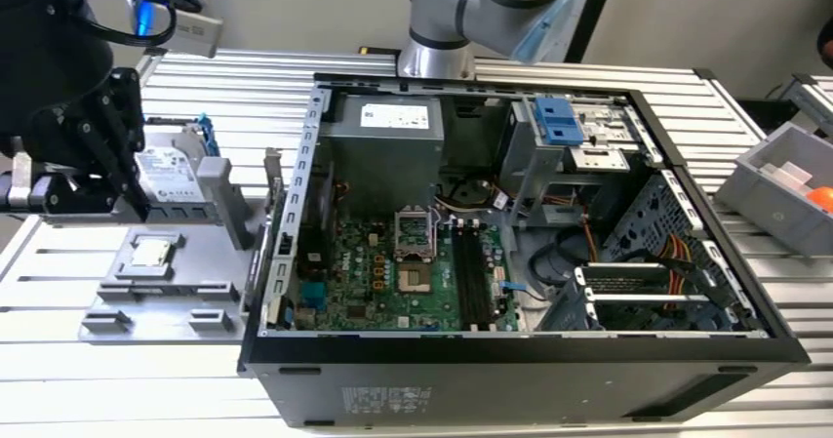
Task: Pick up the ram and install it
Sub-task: 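Pick up the ram and move it above insertion slot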
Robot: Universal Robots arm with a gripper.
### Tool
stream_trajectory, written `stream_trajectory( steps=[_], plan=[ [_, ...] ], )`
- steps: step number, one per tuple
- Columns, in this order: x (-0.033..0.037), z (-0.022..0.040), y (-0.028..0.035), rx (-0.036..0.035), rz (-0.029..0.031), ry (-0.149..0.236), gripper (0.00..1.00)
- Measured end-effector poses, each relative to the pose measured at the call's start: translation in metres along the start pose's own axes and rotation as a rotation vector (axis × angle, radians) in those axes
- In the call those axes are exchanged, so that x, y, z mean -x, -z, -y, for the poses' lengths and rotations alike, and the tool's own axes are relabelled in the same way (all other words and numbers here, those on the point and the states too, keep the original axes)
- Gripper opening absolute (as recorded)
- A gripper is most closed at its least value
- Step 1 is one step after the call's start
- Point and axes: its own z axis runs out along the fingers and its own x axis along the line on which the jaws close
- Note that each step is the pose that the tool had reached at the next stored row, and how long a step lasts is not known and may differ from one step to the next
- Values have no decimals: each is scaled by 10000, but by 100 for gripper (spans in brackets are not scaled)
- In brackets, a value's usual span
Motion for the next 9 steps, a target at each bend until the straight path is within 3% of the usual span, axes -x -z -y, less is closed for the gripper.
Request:
stream_trajectory(
  steps=[9],
  plan=[
    [1, 185, 3, 17, 1, 0, 0]
  ],
)
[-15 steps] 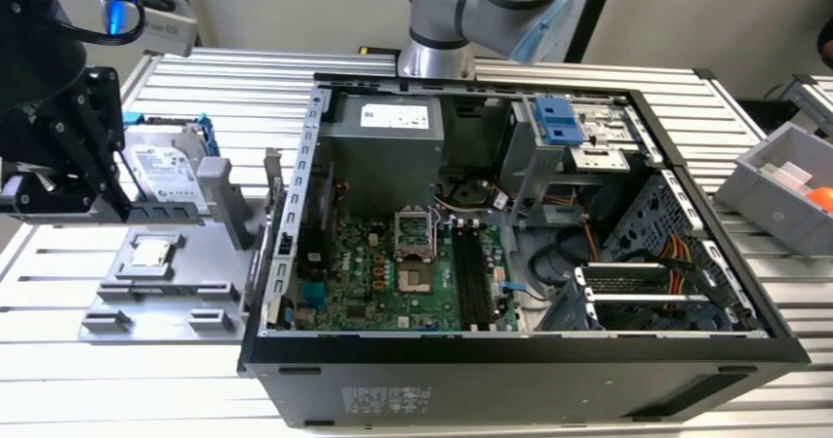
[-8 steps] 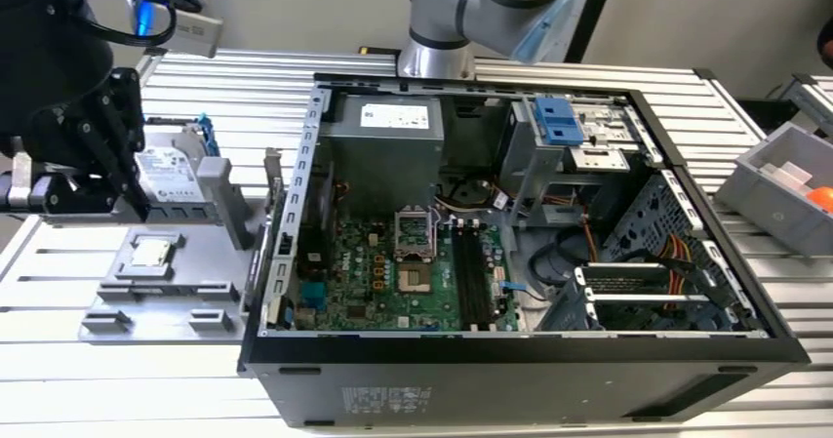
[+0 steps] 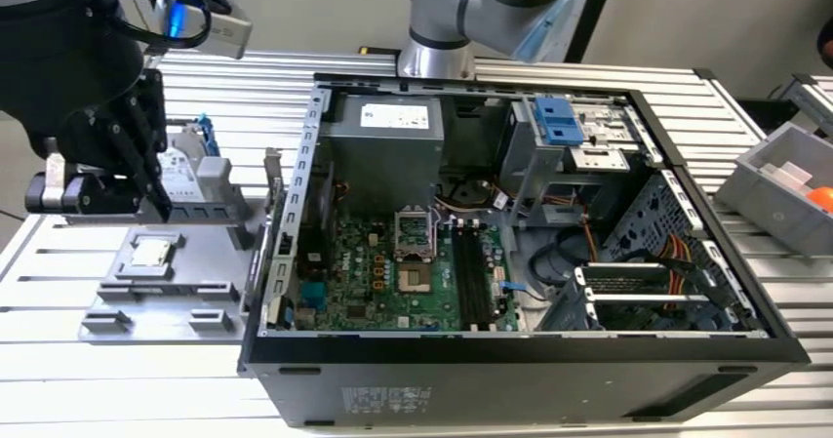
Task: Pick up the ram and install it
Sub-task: 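Pick up the ram and move it above insertion slot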
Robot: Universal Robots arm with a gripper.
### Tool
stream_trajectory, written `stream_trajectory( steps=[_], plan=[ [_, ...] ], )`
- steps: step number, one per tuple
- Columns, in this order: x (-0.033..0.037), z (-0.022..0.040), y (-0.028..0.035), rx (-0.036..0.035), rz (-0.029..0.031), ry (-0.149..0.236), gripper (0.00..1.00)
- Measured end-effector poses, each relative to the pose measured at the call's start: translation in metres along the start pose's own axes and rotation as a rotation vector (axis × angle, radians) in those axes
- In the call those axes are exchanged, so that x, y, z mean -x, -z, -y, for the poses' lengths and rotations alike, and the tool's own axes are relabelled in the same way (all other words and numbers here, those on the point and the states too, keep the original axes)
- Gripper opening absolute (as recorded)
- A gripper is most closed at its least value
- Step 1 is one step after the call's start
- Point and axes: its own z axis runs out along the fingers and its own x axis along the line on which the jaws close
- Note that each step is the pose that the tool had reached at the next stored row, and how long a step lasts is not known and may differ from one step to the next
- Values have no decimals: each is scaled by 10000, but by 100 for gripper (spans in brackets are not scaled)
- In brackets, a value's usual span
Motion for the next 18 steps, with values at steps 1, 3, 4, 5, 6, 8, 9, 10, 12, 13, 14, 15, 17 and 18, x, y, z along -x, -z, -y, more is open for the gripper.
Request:
stream_trajectory(
  steps=[1, 3, 4, 5, 6, 8, 9, 10, 12, 13, 14, 15, 17, 18],
  plan=[
    [0, 22, 0, 3, 0, -1, 0],
    [0, 68, 2, 9, 0, -1, 0],
    [0, 92, 2, 13, 0, -1, 0],
    [1, 112, 2, 18, 1, -1, 0],
    [1, 127, 2, 28, 1, -1, 0],
    [1, 134, 10, 50, -2, -3, 0],
    [1, 135, 18, 56, -2, -3, 0],
    [2, 137, 32, 62, -1, -3, 0],
    [2, 142, 56, 87, -1, -3, 0],
    [2, 151, 58, 100, 1, -3, 0],
    [3, 168, 60, 112, 0, -4, 0],
    [3, 194, 61, 120, 0, -4, 0],
    [3, 253, 63, 137, -2, -4, 0],
    [3, 286, 63, 146, -1, -3, 0]
  ],
)
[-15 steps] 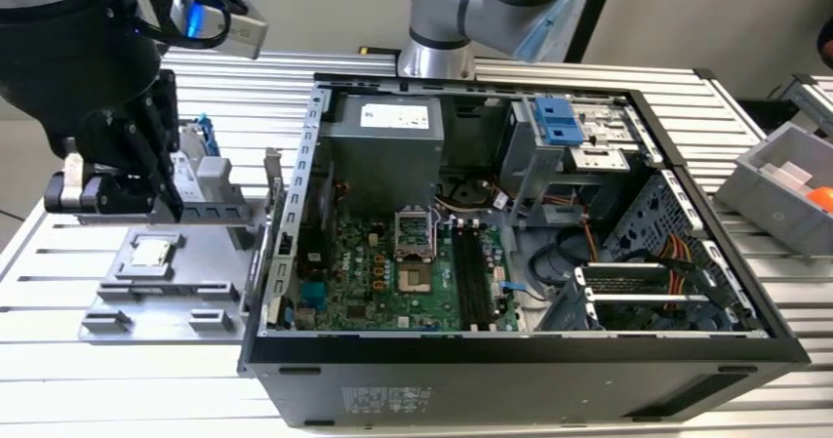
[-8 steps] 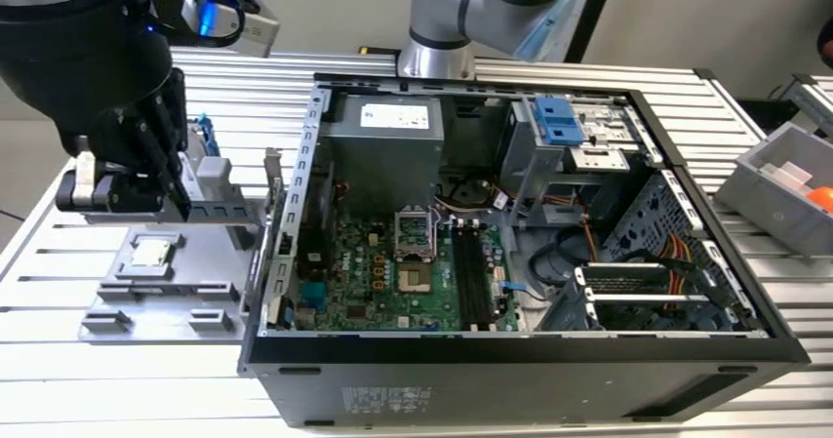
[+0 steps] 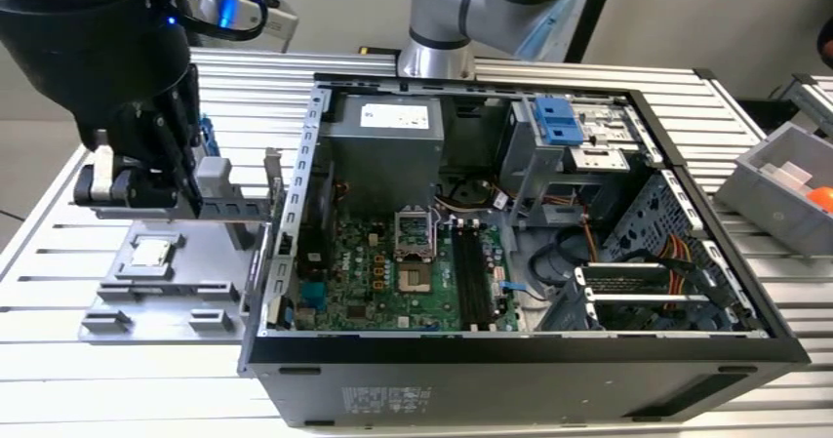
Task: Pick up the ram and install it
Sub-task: 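Pick up the ram and move it above insertion slot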
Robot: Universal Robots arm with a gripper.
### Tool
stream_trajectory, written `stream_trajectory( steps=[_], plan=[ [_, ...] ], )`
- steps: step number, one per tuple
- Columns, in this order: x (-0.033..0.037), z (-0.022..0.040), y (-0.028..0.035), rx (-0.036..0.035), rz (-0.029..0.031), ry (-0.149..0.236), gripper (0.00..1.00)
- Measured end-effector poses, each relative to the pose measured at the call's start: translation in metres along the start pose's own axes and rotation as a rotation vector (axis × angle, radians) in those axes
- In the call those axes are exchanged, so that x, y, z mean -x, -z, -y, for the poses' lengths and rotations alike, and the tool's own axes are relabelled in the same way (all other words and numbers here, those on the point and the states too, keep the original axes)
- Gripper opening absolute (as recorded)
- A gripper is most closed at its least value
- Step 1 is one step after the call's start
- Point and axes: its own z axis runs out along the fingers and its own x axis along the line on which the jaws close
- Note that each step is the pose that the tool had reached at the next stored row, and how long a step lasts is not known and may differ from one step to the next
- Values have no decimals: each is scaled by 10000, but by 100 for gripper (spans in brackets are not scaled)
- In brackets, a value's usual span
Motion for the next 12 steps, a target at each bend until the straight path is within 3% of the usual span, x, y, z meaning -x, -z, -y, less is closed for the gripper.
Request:
stream_trajectory(
  steps=[12],
  plan=[
    [2, 377, 14, 127, 0, 2, 0]
  ],
)
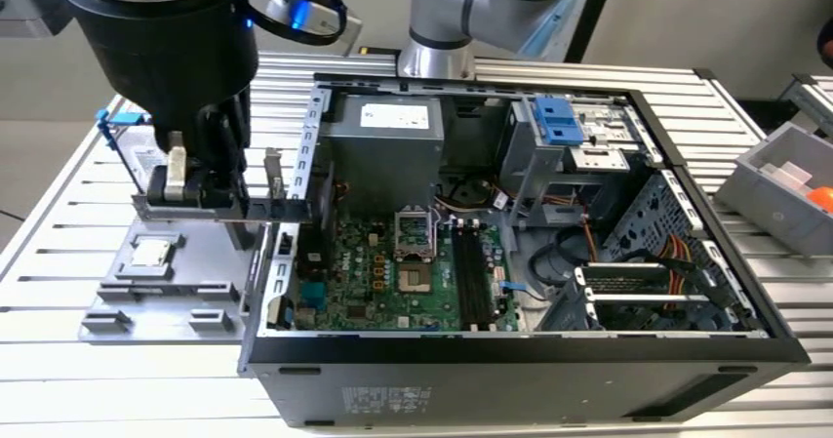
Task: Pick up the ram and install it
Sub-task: 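Pick up the ram and move it above insertion slot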
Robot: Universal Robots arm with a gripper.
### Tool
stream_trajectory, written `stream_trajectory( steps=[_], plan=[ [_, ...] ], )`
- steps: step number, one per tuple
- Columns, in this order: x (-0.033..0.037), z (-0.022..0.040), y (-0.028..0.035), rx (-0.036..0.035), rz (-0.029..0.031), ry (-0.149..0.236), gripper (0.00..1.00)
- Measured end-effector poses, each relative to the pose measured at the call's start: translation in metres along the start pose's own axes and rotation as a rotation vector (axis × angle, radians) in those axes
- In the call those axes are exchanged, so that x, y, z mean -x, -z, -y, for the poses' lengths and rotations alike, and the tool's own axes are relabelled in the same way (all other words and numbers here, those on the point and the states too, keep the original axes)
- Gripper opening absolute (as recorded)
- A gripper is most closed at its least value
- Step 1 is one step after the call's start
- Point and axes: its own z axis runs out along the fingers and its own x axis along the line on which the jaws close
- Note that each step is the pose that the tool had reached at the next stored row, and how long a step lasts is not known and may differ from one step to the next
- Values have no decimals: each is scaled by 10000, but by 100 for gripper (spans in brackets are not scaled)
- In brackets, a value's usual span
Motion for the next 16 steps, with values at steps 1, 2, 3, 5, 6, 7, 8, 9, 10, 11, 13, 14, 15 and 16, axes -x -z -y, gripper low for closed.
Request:
stream_trajectory(
  steps=[1, 2, 3, 5, 6, 7, 8, 9, 10, 11, 13, 14, 15, 16],
  plan=[
    [0, 33, 2, 14, -1, 0, 0],
    [0, 66, 4, 26, 0, 0, 0],
    [0, 97, 5, 40, -1, 0, 0],
    [1, 163, 9, 66, -2, 0, 0],
    [1, 192, 10, 76, 0, 0, 0],
    [1, 224, 12, 89, -1, 1, 0],
    [1, 323, 16, 122, 1, 2, 0],
    [1, 350, 18, 128, -1, 5, 0],
    [2, 368, 20, 130, -2, 7, 0],
    [1, 372, 19, 130, -1, 9, 0],
    [1, 372, 20, 131, -2, 8, 0],
    [1, 372, 19, 130, -1, 7, 0],
    [1, 373, 19, 130, -1, 8, 0],
    [1, 373, 20, 131, -2, 8, 0]
  ],
)
